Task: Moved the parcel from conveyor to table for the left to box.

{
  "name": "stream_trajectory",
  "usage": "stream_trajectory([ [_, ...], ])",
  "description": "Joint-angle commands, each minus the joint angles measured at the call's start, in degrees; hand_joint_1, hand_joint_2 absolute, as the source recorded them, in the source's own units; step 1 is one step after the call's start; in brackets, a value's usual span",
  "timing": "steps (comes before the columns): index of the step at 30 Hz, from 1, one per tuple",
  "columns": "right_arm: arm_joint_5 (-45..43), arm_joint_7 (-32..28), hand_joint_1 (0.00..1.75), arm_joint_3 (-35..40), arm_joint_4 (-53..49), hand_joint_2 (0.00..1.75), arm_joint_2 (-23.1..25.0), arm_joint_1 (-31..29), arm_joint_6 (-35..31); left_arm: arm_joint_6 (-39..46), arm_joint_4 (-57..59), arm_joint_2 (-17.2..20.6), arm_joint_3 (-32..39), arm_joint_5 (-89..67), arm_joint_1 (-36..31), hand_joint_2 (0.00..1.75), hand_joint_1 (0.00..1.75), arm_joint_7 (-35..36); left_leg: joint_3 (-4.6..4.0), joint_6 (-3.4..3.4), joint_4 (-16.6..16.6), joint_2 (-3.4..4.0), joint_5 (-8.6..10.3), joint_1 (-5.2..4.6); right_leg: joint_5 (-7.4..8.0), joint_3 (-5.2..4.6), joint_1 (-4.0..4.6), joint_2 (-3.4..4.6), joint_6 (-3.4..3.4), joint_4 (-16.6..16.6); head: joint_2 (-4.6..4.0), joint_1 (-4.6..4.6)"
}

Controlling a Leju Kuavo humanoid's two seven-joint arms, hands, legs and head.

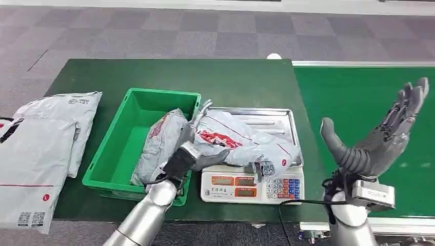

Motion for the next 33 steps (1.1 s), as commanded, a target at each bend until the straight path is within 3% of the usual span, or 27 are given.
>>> stream_trajectory([
  [1,2.32,0.11,0.00,3.92,0.80,1.75,-0.14,-1.16,-1.23,-1.71,28.89,-4.40,-7.53,-5.53,-12.97,1.75,0.00,6.05,0.13,-0.03,-0.07,-0.20,0.03,0.05,-0.01,0.21,0.05,-0.14,-0.07,-0.11,0.00,0.00],
  [8,3.90,0.11,0.00,2.23,1.79,1.75,1.16,-0.73,-0.10,1.69,32.10,-5.34,-9.92,-10.77,-14.00,1.75,0.00,10.76,0.23,-0.05,-0.13,0.01,-0.02,0.05,0.00,0.26,0.05,0.08,-0.10,-0.13,0.00,0.00],
  [18,3.75,0.11,0.00,1.42,1.97,1.75,2.02,-0.85,0.99,2.43,32.06,-4.82,-8.59,-11.29,-13.01,1.75,0.00,10.02,0.11,-0.04,-0.07,0.06,-0.02,0.04,0.01,0.14,0.04,0.10,-0.06,-0.05,0.00,0.00],
  [19,3.80,0.11,0.00,1.40,2.16,1.75,2.08,-1.02,1.14,2.42,31.98,-4.72,-8.48,-11.24,-12.88,1.75,0.19,9.77,0.19,-0.06,-0.13,0.07,0.00,0.07,0.04,0.22,0.07,0.13,-0.10,-0.14,0.00,0.00],
  [20,3.78,0.11,0.00,1.34,2.29,1.75,2.16,-1.09,1.36,3.24,31.58,-4.59,-8.15,-11.27,-12.60,1.75,1.75,9.10,0.13,-0.04,-0.07,0.06,-0.02,0.04,0.01,0.15,0.04,0.11,-0.07,-0.05,0.00,0.00],
  [33,2.78,0.11,0.00,2.57,4.92,1.75,1.72,-2.35,2.71,4.91,27.05,-3.04,-5.42,-9.00,-9.65,1.75,1.75,2.89,0.25,-0.06,-0.16,0.22,-0.02,0.08,0.07,0.26,0.07,0.28,-0.10,-0.14,0.00,0.00],
])
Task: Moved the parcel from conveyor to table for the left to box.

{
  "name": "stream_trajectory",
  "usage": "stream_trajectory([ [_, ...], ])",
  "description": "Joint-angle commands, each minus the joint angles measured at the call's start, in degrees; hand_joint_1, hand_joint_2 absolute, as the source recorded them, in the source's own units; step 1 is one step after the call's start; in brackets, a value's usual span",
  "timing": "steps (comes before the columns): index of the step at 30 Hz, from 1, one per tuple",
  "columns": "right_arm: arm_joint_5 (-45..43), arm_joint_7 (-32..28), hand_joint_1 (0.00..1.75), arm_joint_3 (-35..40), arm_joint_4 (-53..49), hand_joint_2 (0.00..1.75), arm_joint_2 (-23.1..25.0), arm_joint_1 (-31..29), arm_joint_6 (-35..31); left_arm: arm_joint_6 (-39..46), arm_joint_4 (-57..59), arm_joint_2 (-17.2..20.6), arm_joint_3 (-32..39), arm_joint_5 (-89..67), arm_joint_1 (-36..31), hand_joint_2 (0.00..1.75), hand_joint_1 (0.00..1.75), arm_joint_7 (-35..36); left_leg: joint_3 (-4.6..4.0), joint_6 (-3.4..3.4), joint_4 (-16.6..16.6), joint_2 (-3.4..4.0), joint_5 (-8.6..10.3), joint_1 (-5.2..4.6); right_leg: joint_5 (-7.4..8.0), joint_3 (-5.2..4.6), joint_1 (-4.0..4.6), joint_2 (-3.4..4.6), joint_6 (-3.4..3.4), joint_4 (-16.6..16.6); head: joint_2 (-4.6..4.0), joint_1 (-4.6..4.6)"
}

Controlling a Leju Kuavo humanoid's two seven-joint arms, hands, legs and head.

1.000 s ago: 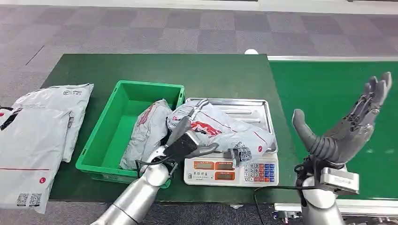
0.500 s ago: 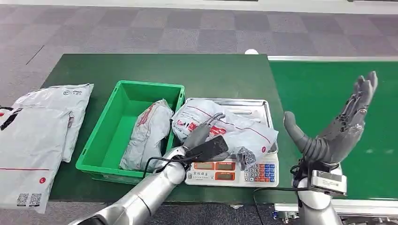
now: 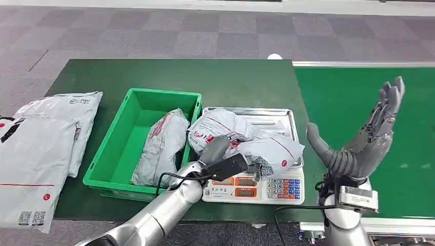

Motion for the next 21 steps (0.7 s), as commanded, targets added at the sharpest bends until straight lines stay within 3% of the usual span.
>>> stream_trajectory([
  [1,-0.49,0.04,0.00,1.18,4.70,1.75,0.43,-2.49,0.07,-0.45,-0.04,2.72,0.41,0.94,1.21,1.75,1.75,-1.81,0.30,-0.07,-0.20,0.29,-0.02,0.05,0.08,0.20,0.05,0.36,-0.11,-0.21,0.00,0.00],
  [5,-1.09,0.04,0.00,0.94,5.18,1.75,0.10,-3.93,-0.79,2.37,-5.01,2.81,0.10,1.78,2.46,1.75,1.75,-7.49,0.24,-0.04,-0.14,0.27,-0.04,0.05,0.06,0.17,0.06,0.32,-0.09,-0.15,0.00,0.00],
  [10,-1.15,0.04,0.00,0.95,5.10,1.75,0.06,-3.93,-0.82,2.39,-5.69,2.91,0.00,2.03,2.66,1.75,1.75,-8.06,0.18,-0.04,-0.10,0.17,-0.04,0.05,0.03,0.13,0.05,0.22,-0.08,-0.12,0.00,0.00],
  [14,-1.89,0.04,0.00,1.16,3.75,1.75,-0.83,-2.71,-2.10,7.21,-20.70,4.72,1.81,8.57,8.13,1.75,1.75,-16.61,0.09,-0.03,-0.05,0.12,-0.04,0.04,0.02,0.07,0.03,0.16,-0.05,-0.07,0.00,0.00],
  [17,-2.08,0.04,0.00,1.28,2.86,1.75,-1.68,-1.44,-2.95,11.47,-33.85,8.33,-0.03,11.69,11.47,1.75,1.75,-16.61,0.19,-0.06,-0.12,0.21,-0.07,0.04,0.01,0.11,0.04,0.28,-0.10,-0.11,0.00,0.00],
  [20,-2.08,0.04,0.00,1.28,2.86,1.75,-1.68,-1.44,-2.95,11.47,-33.85,8.33,-0.03,11.69,11.47,1.75,1.75,-16.61,0.14,-0.07,-0.10,0.15,-0.07,0.05,0.00,0.07,0.05,0.22,-0.10,-0.10,0.00,0.00],
  [21,-2.44,0.04,0.00,1.37,2.29,1.75,-2.37,-0.84,-3.60,16.42,-37.75,9.81,0.06,10.20,12.01,1.75,1.75,-16.61,0.06,-0.05,-0.05,0.09,-0.05,0.04,-0.01,0.00,0.04,0.14,-0.07,-0.06,0.00,-0.02],
])
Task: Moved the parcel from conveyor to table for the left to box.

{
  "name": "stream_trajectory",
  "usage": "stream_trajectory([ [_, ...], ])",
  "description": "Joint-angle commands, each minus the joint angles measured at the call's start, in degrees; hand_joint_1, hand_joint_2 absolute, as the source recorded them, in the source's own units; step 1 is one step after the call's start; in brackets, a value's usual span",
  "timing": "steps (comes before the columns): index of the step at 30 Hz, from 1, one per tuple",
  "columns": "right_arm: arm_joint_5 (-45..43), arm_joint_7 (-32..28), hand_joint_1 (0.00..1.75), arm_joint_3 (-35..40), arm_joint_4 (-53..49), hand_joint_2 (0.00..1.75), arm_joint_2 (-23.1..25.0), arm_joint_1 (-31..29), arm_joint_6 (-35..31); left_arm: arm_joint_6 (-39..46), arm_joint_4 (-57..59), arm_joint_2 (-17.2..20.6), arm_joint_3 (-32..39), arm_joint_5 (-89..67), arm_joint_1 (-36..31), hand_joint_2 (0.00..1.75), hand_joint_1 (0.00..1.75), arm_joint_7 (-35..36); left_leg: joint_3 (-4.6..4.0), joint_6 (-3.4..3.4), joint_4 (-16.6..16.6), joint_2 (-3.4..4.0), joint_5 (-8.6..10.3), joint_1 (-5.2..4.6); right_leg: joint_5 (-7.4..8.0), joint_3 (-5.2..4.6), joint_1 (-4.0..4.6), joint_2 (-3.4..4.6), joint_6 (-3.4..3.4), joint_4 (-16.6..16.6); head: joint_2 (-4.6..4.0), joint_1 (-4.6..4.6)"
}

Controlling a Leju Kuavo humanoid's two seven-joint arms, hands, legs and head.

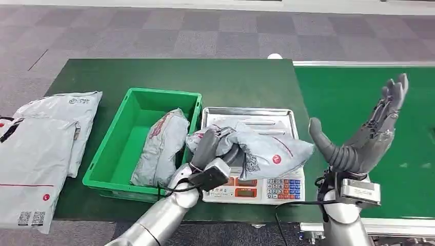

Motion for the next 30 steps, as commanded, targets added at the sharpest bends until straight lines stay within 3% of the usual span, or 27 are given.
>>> stream_trajectory([
  [1,-0.83,0.04,0.00,1.23,0.78,1.75,-2.41,0.43,-1.62,10.49,-19.93,7.56,0.44,-1.22,3.85,1.75,1.75,-0.22,0.22,-0.07,-0.12,0.16,-0.05,0.04,0.00,0.14,0.04,0.22,-0.11,-0.09,0.00,-0.02],
  [6,-0.97,0.04,0.00,0.65,1.47,1.75,-2.77,0.11,-1.71,20.38,-22.17,9.07,7.42,-6.10,4.11,1.75,1.75,-0.22,0.14,-0.05,-0.08,0.22,-0.04,0.04,0.01,0.06,0.05,0.26,-0.10,-0.07,0.00,0.00],
  [20,-0.93,0.04,0.00,0.59,1.51,1.75,-2.73,0.11,-1.65,20.38,-22.16,9.13,7.93,-6.56,4.16,1.75,1.75,-0.22,0.20,-0.05,-0.10,0.12,-0.05,0.06,-0.02,0.17,0.06,0.16,-0.10,-0.11,0.00,0.00],
  [23,-0.58,0.04,0.00,0.42,1.64,1.75,-2.52,0.28,-1.82,20.38,-21.03,4.88,17.11,-21.19,5.47,1.75,1.75,0.91,0.20,-0.05,-0.10,0.12,-0.04,0.05,-0.01,0.17,0.05,0.17,-0.10,-0.11,0.00,0.00],
  [24,-0.36,0.04,0.00,0.28,1.69,1.75,-2.36,0.31,-1.73,20.38,-22.55,1.56,25.74,-34.43,6.32,1.75,1.75,2.33,0.11,-0.03,-0.05,0.11,-0.03,0.04,0.00,0.09,0.04,0.13,-0.07,-0.06,0.00,-0.02],
  [25,-0.15,0.04,0.00,0.09,1.66,1.75,-2.16,0.26,-1.54,20.38,-19.39,1.00,26.20,-39.54,5.56,1.75,1.75,4.38,0.20,-0.04,-0.09,0.14,-0.04,0.06,0.00,0.17,0.06,0.19,-0.09,-0.12,0.00,0.00],
  [27,0.66,0.04,0.00,-0.67,1.66,1.75,-1.71,0.36,-0.83,18.65,-11.36,5.46,20.98,-42.40,2.36,1.75,1.75,18.32,0.12,-0.03,-0.04,0.12,-0.03,0.05,0.00,0.09,0.05,0.15,-0.07,-0.06,0.00,-0.02],
  [30,1.88,0.04,0.00,-2.21,1.82,1.75,-0.93,0.77,1.19,9.29,-2.19,7.46,18.60,-42.77,-1.03,1.75,1.75,29.04,0.30,-0.05,-0.20,-0.05,0.05,0.05,0.02,0.31,0.05,0.01,-0.11,-0.20,0.00,0.00],
])
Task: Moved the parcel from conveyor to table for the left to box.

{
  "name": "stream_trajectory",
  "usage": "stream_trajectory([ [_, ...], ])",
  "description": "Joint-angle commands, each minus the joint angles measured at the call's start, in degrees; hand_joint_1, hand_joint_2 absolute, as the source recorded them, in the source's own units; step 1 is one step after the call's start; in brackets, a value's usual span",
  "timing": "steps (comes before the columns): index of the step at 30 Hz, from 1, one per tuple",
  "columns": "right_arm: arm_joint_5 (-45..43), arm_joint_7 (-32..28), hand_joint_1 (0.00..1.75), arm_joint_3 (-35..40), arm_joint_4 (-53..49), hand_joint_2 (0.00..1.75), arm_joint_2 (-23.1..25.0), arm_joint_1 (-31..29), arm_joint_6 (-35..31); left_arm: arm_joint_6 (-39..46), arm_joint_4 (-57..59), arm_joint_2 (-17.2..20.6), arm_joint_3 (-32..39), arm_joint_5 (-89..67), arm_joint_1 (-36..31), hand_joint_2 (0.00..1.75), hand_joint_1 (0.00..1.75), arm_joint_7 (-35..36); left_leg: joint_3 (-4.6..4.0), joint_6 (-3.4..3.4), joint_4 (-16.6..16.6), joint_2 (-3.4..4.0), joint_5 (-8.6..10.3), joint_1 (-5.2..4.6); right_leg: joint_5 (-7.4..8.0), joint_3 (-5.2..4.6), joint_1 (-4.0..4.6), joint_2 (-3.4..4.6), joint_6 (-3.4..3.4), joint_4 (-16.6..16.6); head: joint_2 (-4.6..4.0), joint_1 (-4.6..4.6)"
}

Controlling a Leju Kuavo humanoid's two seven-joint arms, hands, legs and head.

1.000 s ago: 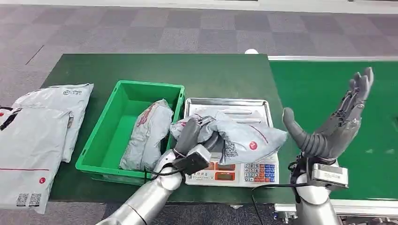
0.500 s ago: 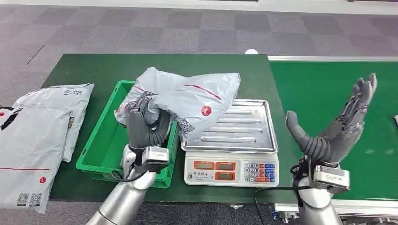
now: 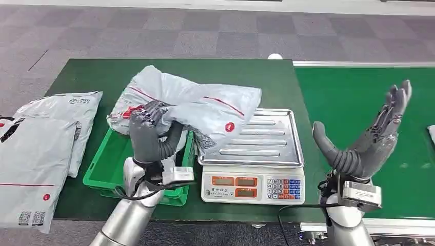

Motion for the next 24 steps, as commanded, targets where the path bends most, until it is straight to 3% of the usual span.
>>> stream_trajectory([
  [1,2.23,0.04,0.00,-2.56,2.04,1.75,0.89,-0.52,3.01,-12.34,22.84,2.16,5.35,-9.00,-7.29,1.75,1.75,26.19,0.26,-0.05,-0.13,0.03,0.03,0.01,0.03,0.21,0.01,0.08,-0.08,-0.11,0.00,0.00],
  [5,3.75,0.04,0.00,-3.88,1.51,1.75,2.18,-0.36,5.19,-22.66,30.99,1.67,5.26,-10.04,-9.52,1.75,1.75,31.94,0.22,-0.05,-0.12,-0.07,0.07,0.02,0.02,0.18,0.03,-0.04,-0.08,-0.11,0.00,0.00],
  [24,5.68,0.04,0.00,-5.11,2.57,1.75,4.30,-0.81,7.56,-26.69,30.58,1.69,7.85,-10.43,-8.61,1.75,1.75,34.58,0.37,-0.09,-0.11,0.07,0.06,0.04,0.06,0.31,0.05,0.14,-0.09,-0.11,0.00,-0.02],
])
